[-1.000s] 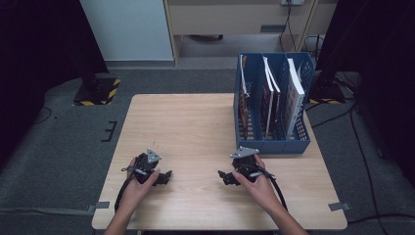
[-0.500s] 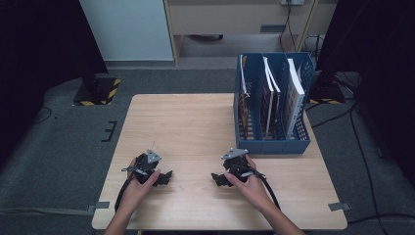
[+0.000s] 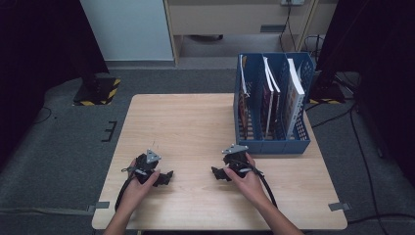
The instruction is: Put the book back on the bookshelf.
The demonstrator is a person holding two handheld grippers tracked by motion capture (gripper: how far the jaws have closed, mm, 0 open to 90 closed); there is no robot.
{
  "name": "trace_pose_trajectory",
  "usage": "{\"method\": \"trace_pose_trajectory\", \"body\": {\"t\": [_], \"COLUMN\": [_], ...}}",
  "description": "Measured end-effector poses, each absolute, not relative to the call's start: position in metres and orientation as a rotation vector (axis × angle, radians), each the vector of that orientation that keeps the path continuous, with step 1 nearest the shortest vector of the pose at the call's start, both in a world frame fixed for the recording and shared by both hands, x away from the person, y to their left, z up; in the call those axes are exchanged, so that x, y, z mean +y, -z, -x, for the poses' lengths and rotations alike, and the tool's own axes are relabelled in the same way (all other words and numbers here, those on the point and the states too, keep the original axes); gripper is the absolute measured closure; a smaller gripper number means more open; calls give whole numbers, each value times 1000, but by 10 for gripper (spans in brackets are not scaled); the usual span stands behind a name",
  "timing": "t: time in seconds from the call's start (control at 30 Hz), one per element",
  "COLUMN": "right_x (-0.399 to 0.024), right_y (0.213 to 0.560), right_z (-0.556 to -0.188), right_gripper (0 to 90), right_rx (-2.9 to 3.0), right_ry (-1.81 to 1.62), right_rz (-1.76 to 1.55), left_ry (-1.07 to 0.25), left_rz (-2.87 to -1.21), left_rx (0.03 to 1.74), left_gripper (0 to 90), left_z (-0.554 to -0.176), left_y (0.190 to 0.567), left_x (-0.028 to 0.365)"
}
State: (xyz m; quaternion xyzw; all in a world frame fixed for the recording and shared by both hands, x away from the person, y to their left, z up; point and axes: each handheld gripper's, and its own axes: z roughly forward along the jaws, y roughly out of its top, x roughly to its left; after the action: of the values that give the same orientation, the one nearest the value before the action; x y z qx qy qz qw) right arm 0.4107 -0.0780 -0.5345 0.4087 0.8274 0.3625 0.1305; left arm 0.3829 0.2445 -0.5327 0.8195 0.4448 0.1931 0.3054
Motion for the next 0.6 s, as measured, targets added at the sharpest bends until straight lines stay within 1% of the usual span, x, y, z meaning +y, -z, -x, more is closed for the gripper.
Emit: {"method": "trace_pose_trajectory", "body": {"t": [0.6], "right_x": [-67], "right_y": [539], "right_z": [-406], "right_gripper": [57], "right_rx": [2370], "right_ry": [-1000], "right_rz": [-1136], "left_ry": [-498], "left_rz": [-2154], "left_rx": [1178], "left_gripper": [0], "left_z": [-383], "left_y": [534], "left_x": [244]}}
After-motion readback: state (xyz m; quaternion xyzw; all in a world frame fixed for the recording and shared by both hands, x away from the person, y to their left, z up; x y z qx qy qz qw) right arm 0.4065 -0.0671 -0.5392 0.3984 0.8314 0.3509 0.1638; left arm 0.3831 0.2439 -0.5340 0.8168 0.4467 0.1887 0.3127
